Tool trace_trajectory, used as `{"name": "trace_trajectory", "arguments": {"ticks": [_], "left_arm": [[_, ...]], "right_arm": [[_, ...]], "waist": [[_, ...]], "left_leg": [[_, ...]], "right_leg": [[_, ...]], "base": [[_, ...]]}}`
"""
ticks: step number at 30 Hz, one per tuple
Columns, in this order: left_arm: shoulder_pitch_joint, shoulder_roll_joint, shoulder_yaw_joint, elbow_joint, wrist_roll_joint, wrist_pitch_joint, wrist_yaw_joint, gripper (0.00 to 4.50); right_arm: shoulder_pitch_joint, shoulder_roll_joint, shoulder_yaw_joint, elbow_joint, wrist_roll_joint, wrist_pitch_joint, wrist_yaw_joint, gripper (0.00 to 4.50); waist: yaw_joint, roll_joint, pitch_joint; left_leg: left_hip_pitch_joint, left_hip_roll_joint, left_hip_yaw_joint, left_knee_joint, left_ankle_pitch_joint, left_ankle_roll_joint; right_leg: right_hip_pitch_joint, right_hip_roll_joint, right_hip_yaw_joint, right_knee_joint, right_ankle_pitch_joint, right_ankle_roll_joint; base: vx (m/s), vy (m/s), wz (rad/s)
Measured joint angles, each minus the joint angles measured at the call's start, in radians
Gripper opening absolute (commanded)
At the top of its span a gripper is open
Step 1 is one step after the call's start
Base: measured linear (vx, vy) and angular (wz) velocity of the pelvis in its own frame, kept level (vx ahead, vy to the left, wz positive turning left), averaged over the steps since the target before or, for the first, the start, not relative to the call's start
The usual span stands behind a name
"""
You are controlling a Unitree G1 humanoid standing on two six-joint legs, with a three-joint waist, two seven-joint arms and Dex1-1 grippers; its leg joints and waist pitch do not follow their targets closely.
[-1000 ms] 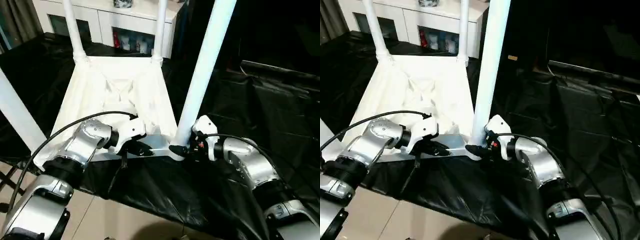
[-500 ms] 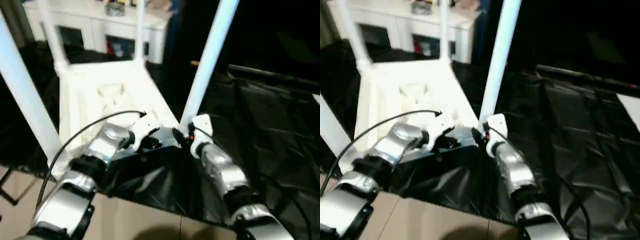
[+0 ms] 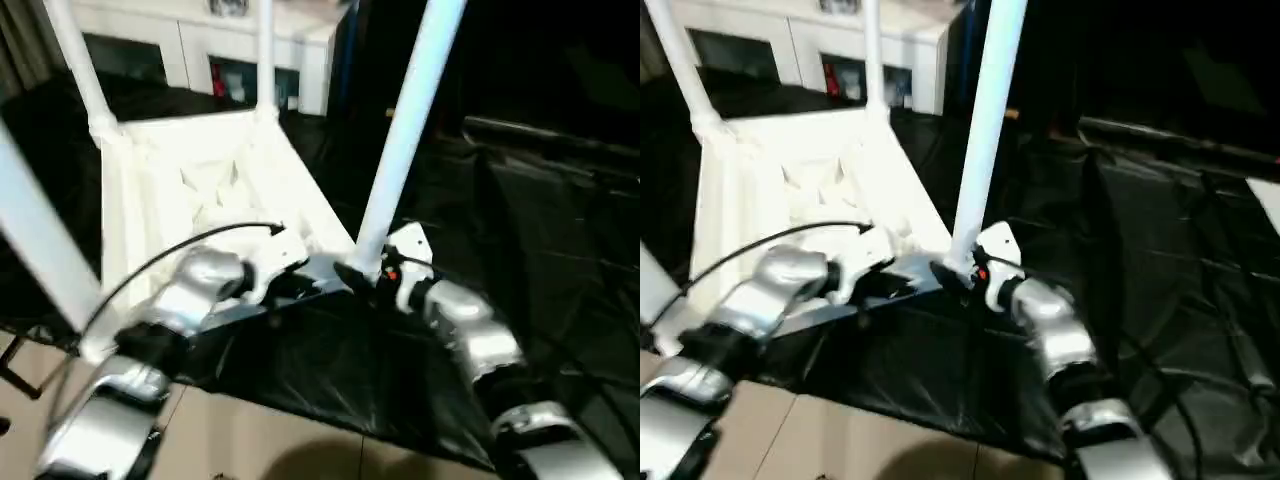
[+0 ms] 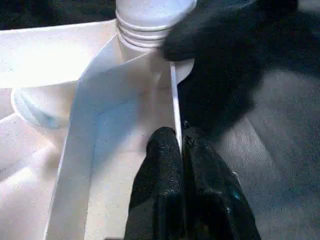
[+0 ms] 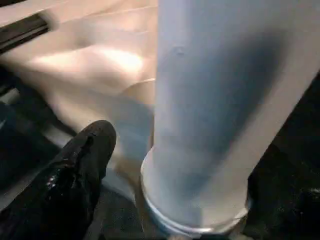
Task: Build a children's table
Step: Rotate leg to tighten
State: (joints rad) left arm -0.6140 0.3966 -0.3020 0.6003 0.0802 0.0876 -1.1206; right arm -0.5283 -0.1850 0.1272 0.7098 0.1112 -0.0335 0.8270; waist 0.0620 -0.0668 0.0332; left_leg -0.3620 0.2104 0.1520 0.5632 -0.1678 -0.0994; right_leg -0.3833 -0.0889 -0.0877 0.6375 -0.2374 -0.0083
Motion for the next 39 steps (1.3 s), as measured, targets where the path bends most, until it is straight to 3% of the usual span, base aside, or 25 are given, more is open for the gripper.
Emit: {"name": "trace_trajectory", "arguments": {"ticks": [8,15,26,31,34,39], "left_arm": [[0.050,0.091,0.003,-0.085,-0.047,-0.044,-0.162,0.00],[0.052,0.109,-0.007,-0.085,-0.058,-0.063,-0.220,0.00],[0.046,0.108,-0.009,-0.083,-0.068,-0.041,-0.266,0.00],[0.001,0.064,-0.016,-0.023,-0.041,-0.002,-0.204,0.00],[-0.032,0.014,-0.010,0.030,-0.012,0.038,-0.113,0.00],[-0.069,-0.109,0.002,0.084,0.024,0.120,0.065,0.00]], "right_arm": [[-0.023,-0.064,0.060,-0.009,0.005,0.000,0.275,4.17],[-0.025,-0.099,0.093,-0.009,0.004,0.000,0.386,3.59],[-0.006,-0.096,0.086,-0.033,0.024,0.035,0.414,2.79],[0.035,-0.046,0.024,-0.035,0.047,0.044,0.285,2.72],[0.046,0.012,-0.026,-0.011,0.042,0.042,0.101,2.71],[0.049,0.108,-0.114,0.023,0.022,0.030,-0.230,2.70]], "waist": [[0.010,-0.009,0.004],[0.027,-0.011,0.005],[0.035,-0.005,0.007],[0.045,0.001,0.007],[0.035,0.006,0.009],[0.019,0.004,0.007]], "left_leg": [[-0.005,0.001,0.006,0.006,-0.004,0.008],[-0.003,0.008,0.019,0.008,-0.005,0.009],[-0.004,0.009,0.020,0.010,-0.006,0.006],[-0.001,0.011,0.020,0.015,-0.008,0.003],[0.008,0.011,0.020,0.015,-0.008,0.002],[0.013,0.006,0.021,0.012,-0.007,0.000]], "right_leg": [[-0.002,-0.003,0.000,-0.006,0.000,0.000],[-0.002,-0.003,0.003,-0.005,0.000,0.000],[-0.002,-0.003,0.003,-0.005,0.001,0.001],[0.000,-0.003,0.003,0.001,0.001,0.001],[0.003,-0.003,0.009,0.003,0.004,0.000],[0.004,-0.002,0.019,0.003,0.006,0.002]], "base": [[0.000,0.000,0.00],[0.000,0.000,0.00],[0.000,0.000,0.00],[0.000,0.000,0.00],[0.000,0.000,0.00],[0.000,0.000,0.00]]}}
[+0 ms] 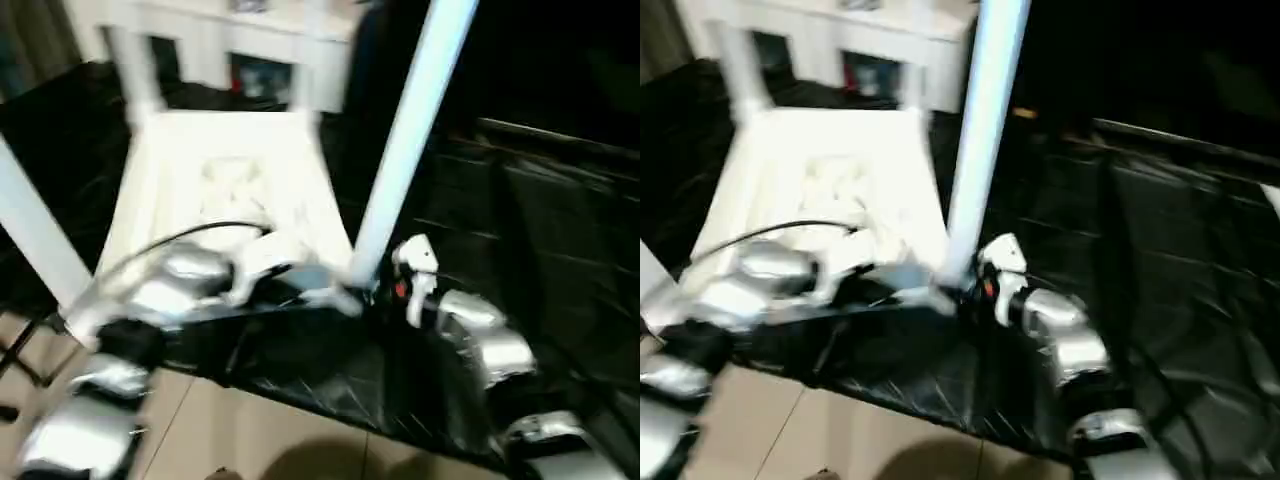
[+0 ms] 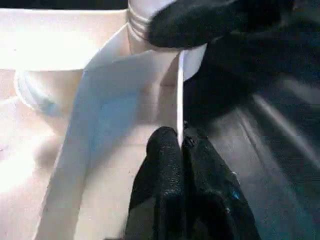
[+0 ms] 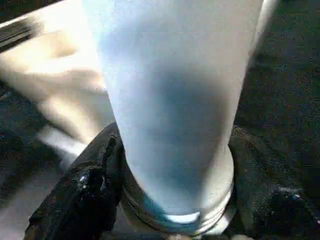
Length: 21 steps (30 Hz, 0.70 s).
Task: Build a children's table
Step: Rotate leg to tighten
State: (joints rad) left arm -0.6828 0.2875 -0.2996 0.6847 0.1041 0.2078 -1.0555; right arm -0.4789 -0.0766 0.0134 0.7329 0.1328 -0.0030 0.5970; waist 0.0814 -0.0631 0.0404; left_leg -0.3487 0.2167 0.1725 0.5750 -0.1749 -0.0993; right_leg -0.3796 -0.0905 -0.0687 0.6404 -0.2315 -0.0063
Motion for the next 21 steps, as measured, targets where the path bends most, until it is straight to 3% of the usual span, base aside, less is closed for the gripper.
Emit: {"name": "trace_trajectory", "arguments": {"ticks": [5,8,11,14,21], "left_arm": [[-0.017,-0.064,0.011,0.038,0.012,0.029,0.104,0.00],[-0.018,-0.066,0.011,0.039,0.012,0.027,0.105,0.00],[-0.018,-0.065,0.011,0.040,0.013,0.015,0.098,0.00],[-0.014,-0.056,0.011,0.037,0.013,-0.014,0.067,0.00],[0.048,0.031,0.007,-0.035,-0.029,-0.121,-0.099,0.00]], "right_arm": [[-0.017,0.067,-0.029,0.034,-0.025,-0.025,-0.214,2.70],[-0.017,0.071,-0.037,0.034,-0.025,-0.031,-0.214,3.43],[-0.011,0.064,-0.049,0.022,-0.007,-0.026,-0.162,3.50],[0.004,0.025,-0.042,-0.002,0.000,-0.021,-0.067,3.94],[0.009,-0.137,0.062,-0.068,0.018,-0.022,0.306,3.99]], "waist": [[-0.004,0.001,-0.004],[-0.007,0.005,-0.006],[-0.010,0.007,-0.006],[-0.010,0.010,-0.004],[0.006,0.028,-0.002]], "left_leg": [[0.000,-0.002,0.000,-0.001,0.000,0.000],[0.000,-0.003,-0.001,-0.003,0.000,0.000],[0.000,-0.006,-0.001,-0.003,0.000,0.001],[-0.001,-0.007,-0.001,-0.005,0.000,0.001],[-0.006,-0.006,0.000,-0.012,0.002,0.006]], "right_leg": [[0.000,0.000,0.002,-0.003,0.000,0.006],[0.000,0.000,0.002,-0.008,0.004,0.007],[0.000,0.000,0.005,-0.011,0.010,0.003],[-0.001,0.000,0.005,-0.012,0.010,0.003],[-0.005,0.002,0.003,-0.014,0.004,0.003]], "base": [[0.000,0.000,0.00],[0.000,0.000,0.00],[0.000,0.000,0.00],[0.000,0.000,0.00],[0.000,0.000,0.00]]}}
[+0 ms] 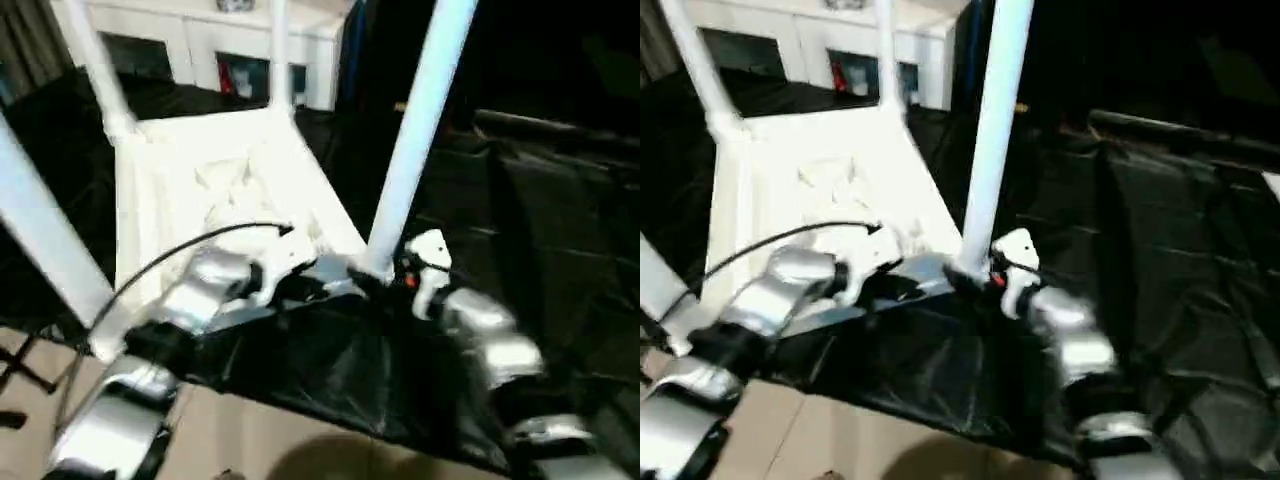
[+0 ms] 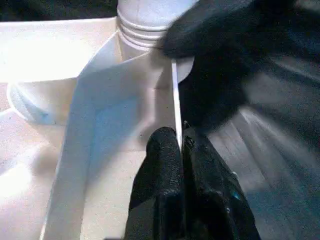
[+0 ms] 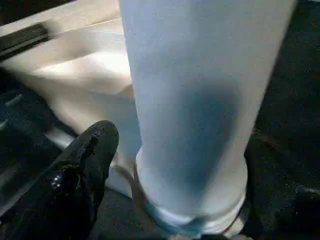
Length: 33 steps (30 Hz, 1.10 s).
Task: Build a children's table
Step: Rotate leg to tighten
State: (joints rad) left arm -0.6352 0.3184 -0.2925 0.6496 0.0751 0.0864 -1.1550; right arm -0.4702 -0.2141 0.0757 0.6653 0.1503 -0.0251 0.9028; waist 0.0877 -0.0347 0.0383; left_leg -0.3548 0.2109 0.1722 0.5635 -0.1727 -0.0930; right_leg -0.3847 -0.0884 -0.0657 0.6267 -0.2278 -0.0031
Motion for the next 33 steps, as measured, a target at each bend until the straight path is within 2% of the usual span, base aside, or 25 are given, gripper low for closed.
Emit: {"name": "trace_trajectory", "arguments": {"ticks": [5,6,10,16,19,21,27,30,33], "left_arm": [[0.021,0.047,-0.019,-0.042,-0.020,-0.024,-0.108,0.00],[0.023,0.059,-0.021,-0.046,-0.023,-0.031,-0.131,0.00],[0.027,0.081,-0.032,-0.049,-0.030,-0.057,-0.177,0.00],[0.026,0.110,-0.042,-0.043,-0.031,-0.103,-0.247,0.00],[0.016,0.119,-0.050,-0.034,-0.031,-0.111,-0.267,0.00],[0.013,0.120,-0.053,-0.027,-0.032,-0.117,-0.272,0.00],[0.005,0.104,-0.052,-0.014,-0.032,-0.106,-0.272,0.00],[0.000,0.094,-0.046,-0.004,-0.029,-0.084,-0.245,0.00],[-0.033,0.052,-0.039,0.038,0.007,-0.050,-0.138,0.00]], "right_arm": [[-0.001,-0.049,0.045,-0.057,0.017,0.002,0.183,3.99],[-0.001,-0.064,0.062,-0.063,0.017,0.002,0.223,3.74],[-0.001,-0.085,0.087,-0.066,0.016,0.002,0.284,3.61],[-0.001,-0.113,0.120,-0.079,0.010,0.019,0.359,2.94],[0.000,-0.114,0.129,-0.090,0.010,0.028,0.377,2.80],[0.001,-0.114,0.130,-0.096,0.010,0.036,0.381,2.61],[0.020,-0.110,0.120,-0.115,0.025,0.066,0.367,2.54],[0.053,-0.078,0.086,-0.121,0.045,0.076,0.317,2.51],[0.074,-0.029,0.033,-0.112,0.037,0.069,0.147,2.50]], "waist": [[0.011,0.000,0.001],[0.011,0.000,0.001],[0.014,0.000,0.001],[0.018,0.000,0.001],[0.019,0.000,0.001],[0.019,0.001,0.001],[0.024,0.001,0.001],[0.025,0.002,0.000],[0.020,0.004,0.001]], "left_leg": [[-0.005,0.000,0.001,0.004,-0.001,0.007],[-0.006,0.000,0.001,0.005,-0.002,0.008],[-0.009,0.000,0.002,0.009,-0.005,0.005],[-0.010,0.000,0.002,0.010,-0.005,0.005],[-0.010,0.000,0.002,0.010,-0.005,0.005],[-0.010,0.000,0.002,0.010,-0.005,0.005],[-0.010,0.000,0.001,0.010,-0.005,0.005],[-0.009,0.000,0.001,0.011,-0.005,0.005],[-0.002,-0.001,0.000,0.010,-0.005,0.004]], "right_leg": [[0.000,-0.001,0.000,-0.001,-0.002,-0.002],[0.000,-0.001,0.001,-0.002,-0.002,-0.002],[0.000,-0.003,0.000,-0.002,-0.002,-0.002],[0.000,-0.003,0.000,-0.001,-0.002,-0.002],[0.000,-0.003,0.000,-0.001,-0.002,-0.002],[0.000,-0.003,0.000,-0.001,-0.002,-0.002],[0.000,-0.003,0.000,0.000,-0.002,-0.002],[0.001,-0.003,0.000,0.000,-0.001,-0.002],[0.005,-0.004,0.003,0.001,0.001,-0.002]], "base": [[0.000,0.000,0.00],[0.000,0.000,0.00],[0.000,0.000,0.00],[0.000,0.000,0.00],[0.000,0.000,0.00],[0.000,0.000,0.00],[0.000,0.000,0.00],[0.000,0.000,0.00],[0.000,0.000,0.00]]}}
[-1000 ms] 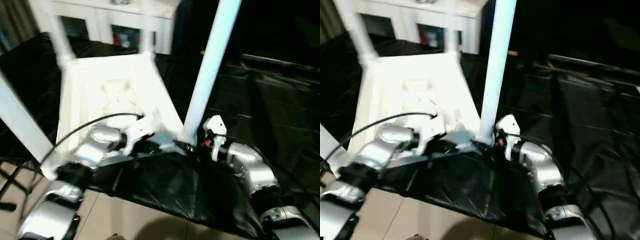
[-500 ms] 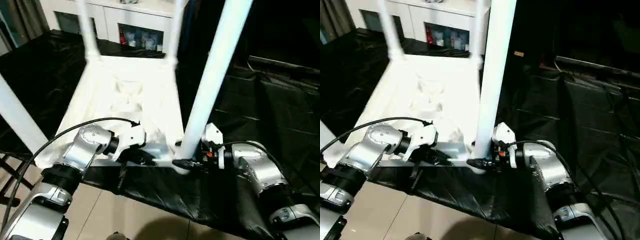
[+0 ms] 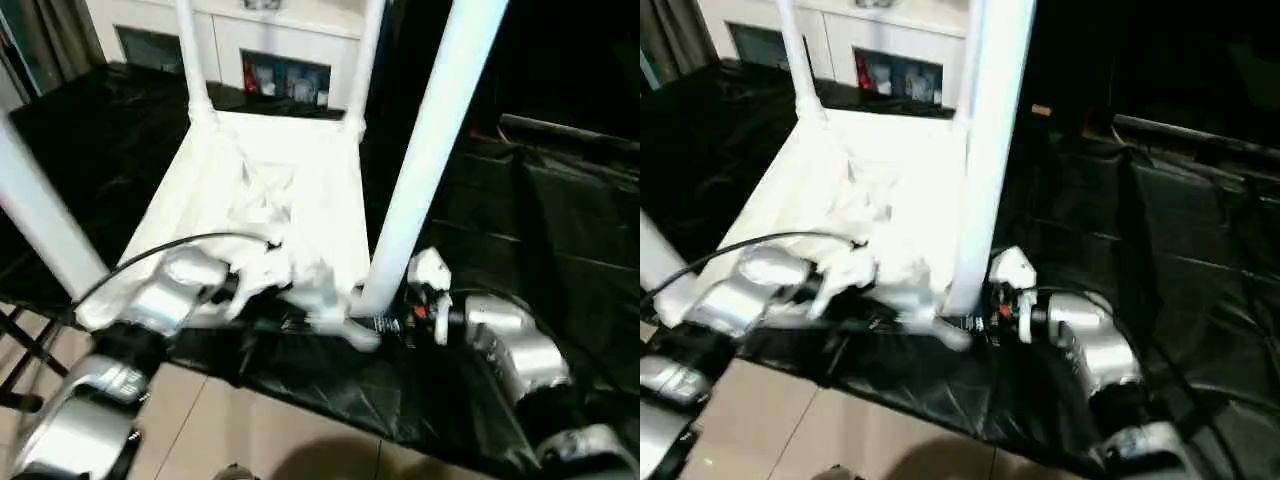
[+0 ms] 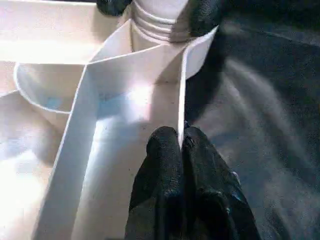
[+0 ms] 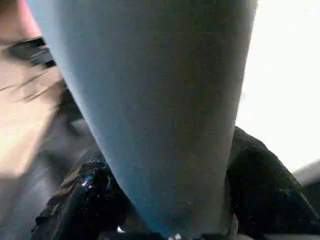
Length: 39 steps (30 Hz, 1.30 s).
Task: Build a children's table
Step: Rotate leg to tighten
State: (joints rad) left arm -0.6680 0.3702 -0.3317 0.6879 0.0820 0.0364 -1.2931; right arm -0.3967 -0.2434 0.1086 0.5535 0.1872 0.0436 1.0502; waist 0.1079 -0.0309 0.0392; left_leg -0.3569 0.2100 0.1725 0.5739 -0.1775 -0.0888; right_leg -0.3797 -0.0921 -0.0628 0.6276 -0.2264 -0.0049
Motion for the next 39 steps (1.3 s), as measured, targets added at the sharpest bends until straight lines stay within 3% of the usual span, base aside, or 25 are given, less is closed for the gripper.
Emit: {"name": "trace_trajectory", "arguments": {"ticks": [7,12,15,16,21,27,34,35,39], "left_arm": [[-0.015,-0.131,0.031,0.032,0.037,0.110,0.269,0.00],[-0.013,-0.177,0.049,0.026,0.048,0.145,0.355,0.00],[-0.013,-0.183,0.050,0.023,0.052,0.142,0.367,0.00],[-0.013,-0.182,0.050,0.022,0.053,0.138,0.365,0.00],[0.003,-0.148,0.040,-0.002,0.054,0.094,0.321,0.00],[0.031,-0.061,0.030,-0.033,0.015,-0.004,0.161,0.00],[0.031,-0.012,0.019,-0.045,-0.009,-0.041,0.028,0.00],[0.031,-0.006,0.019,-0.045,-0.012,-0.043,0.012,0.00],[0.034,0.016,0.009,-0.045,-0.023,-0.057,-0.050,0.00]], "right_arm": [[-0.024,0.169,-0.126,0.093,-0.033,-0.053,-0.499,2.49],[-0.058,0.240,-0.164,0.132,-0.058,-0.078,-0.687,2.49],[-0.069,0.244,-0.169,0.139,-0.065,-0.087,-0.702,2.49],[-0.068,0.244,-0.170,0.139,-0.065,-0.090,-0.699,3.04],[-0.064,0.217,-0.168,0.133,-0.042,-0.089,-0.570,3.53],[-0.031,0.073,-0.073,0.051,-0.007,-0.051,-0.245,3.53],[-0.033,-0.014,-0.006,-0.011,0.017,-0.022,0.017,3.53],[-0.033,-0.028,0.005,-0.019,0.017,-0.015,0.046,3.28],[-0.034,-0.067,0.040,-0.042,0.018,0.018,0.135,3.06]], "waist": [[-0.032,0.003,0.000],[-0.046,0.003,0.000],[-0.048,0.003,0.000],[-0.048,0.004,0.000],[-0.054,0.005,0.000],[-0.045,0.007,0.001],[-0.024,0.007,0.001],[-0.021,0.007,0.001],[-0.015,0.007,0.002]], "left_leg": [[0.007,-0.002,-0.002,-0.004,0.000,0.000],[0.007,-0.002,-0.002,-0.006,0.000,0.000],[0.007,-0.003,-0.001,-0.007,0.000,0.000],[0.007,-0.003,-0.001,-0.008,0.000,0.000],[0.004,-0.002,-0.001,-0.012,0.000,0.000],[0.002,-0.001,-0.001,-0.015,0.001,0.001],[-0.008,-0.002,0.001,-0.005,-0.002,0.014],[-0.008,-0.002,0.001,-0.004,-0.002,0.014],[-0.008,-0.001,0.002,-0.003,-0.001,0.013]], "right_leg": [[0.000,0.000,0.001,-0.003,-0.003,0.006],[-0.002,0.000,0.001,-0.005,0.003,0.007],[-0.002,0.000,0.001,-0.005,0.004,0.005],[-0.002,0.000,0.001,-0.005,0.006,0.003],[-0.003,0.000,0.001,-0.006,0.006,0.003],[-0.005,0.003,-0.002,-0.013,0.005,0.005],[-0.006,0.000,-0.001,-0.017,0.004,0.003],[-0.006,0.000,-0.001,-0.017,0.004,0.003],[-0.005,0.000,-0.001,-0.015,0.004,0.003]], "base": [[0.000,0.000,0.00],[0.000,0.000,0.00],[0.000,0.000,0.00],[0.000,0.000,0.00],[0.000,0.000,0.00],[0.000,0.000,0.00],[0.000,0.000,0.00],[0.000,0.000,0.00],[0.000,0.000,0.00]]}}
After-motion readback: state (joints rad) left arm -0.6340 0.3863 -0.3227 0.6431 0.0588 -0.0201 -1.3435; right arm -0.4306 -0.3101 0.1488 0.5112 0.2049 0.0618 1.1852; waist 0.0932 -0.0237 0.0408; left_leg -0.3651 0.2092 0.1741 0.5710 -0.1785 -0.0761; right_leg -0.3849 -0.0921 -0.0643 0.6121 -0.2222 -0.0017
